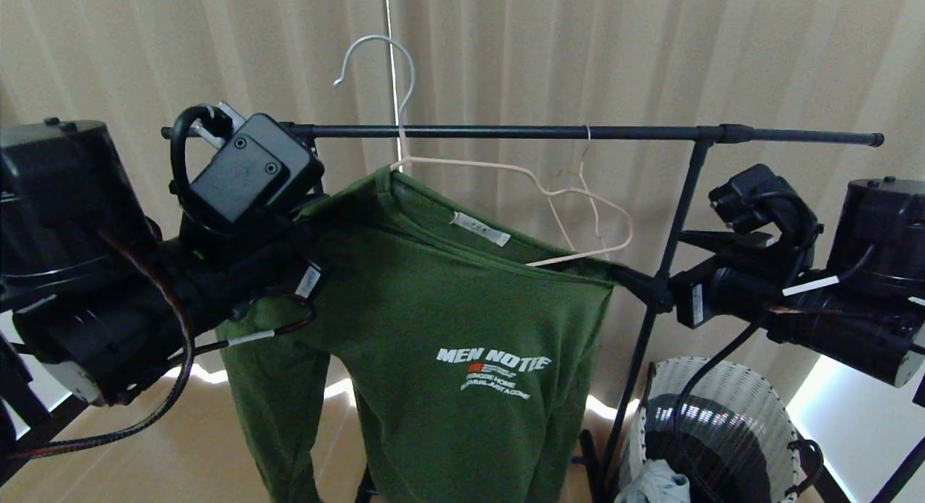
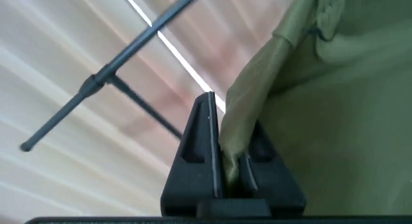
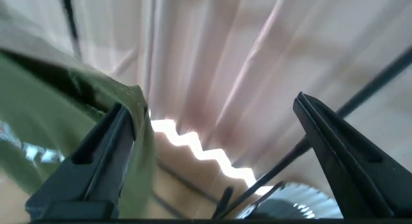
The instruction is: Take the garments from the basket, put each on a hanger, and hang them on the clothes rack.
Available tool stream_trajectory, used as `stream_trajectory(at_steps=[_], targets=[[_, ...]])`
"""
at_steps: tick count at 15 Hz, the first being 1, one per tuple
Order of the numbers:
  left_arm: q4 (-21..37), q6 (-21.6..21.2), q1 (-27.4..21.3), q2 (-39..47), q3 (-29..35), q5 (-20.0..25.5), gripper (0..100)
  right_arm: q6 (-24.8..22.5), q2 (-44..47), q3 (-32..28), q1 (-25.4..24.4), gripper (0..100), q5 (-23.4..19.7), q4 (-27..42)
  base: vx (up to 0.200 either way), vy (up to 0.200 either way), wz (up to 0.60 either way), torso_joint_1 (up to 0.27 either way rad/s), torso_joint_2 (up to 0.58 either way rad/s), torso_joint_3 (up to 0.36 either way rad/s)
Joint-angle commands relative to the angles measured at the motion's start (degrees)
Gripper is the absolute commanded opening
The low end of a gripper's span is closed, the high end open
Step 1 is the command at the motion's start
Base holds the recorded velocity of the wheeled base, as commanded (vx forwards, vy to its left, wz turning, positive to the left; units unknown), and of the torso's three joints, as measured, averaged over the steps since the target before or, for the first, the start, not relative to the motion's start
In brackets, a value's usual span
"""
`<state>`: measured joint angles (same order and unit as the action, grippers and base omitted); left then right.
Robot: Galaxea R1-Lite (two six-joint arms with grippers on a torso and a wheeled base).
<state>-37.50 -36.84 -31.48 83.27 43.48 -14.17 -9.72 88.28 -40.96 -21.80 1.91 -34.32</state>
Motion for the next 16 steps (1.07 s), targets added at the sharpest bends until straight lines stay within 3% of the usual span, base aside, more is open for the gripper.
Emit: stream_trajectory(at_steps=[1, 8, 12, 16], targets=[[0.0, -1.5, 1.2, -1.2, -2.2, 0.5, 0, 0.0, -0.7, -2.0, 1.1, 100, 0.0, 0.0, 0.000, 0.000, 0.00, 0.000, 0.00, 0.000], [0.0, -7.7, 3.5, -1.7, -5.3, 3.1, 0, 0.0, -0.9, -4.9, 0.2, 100, -0.2, 0.4, 0.000, 0.000, 0.00, 0.000, 0.00, 0.000], [0.0, -8.0, 3.6, -1.1, -4.6, 2.7, 0, 0.0, -2.2, -4.9, -9.8, 100, -0.3, 3.2, 0.000, 0.000, 0.00, 0.000, 0.00, 0.000], [0.0, -7.9, 3.7, -0.3, -3.4, 2.3, 0, 0.0, -2.8, -5.9, -14.8, 100, -0.3, 3.7, 0.000, 0.000, 0.00, 0.000, 0.00, 0.000]])
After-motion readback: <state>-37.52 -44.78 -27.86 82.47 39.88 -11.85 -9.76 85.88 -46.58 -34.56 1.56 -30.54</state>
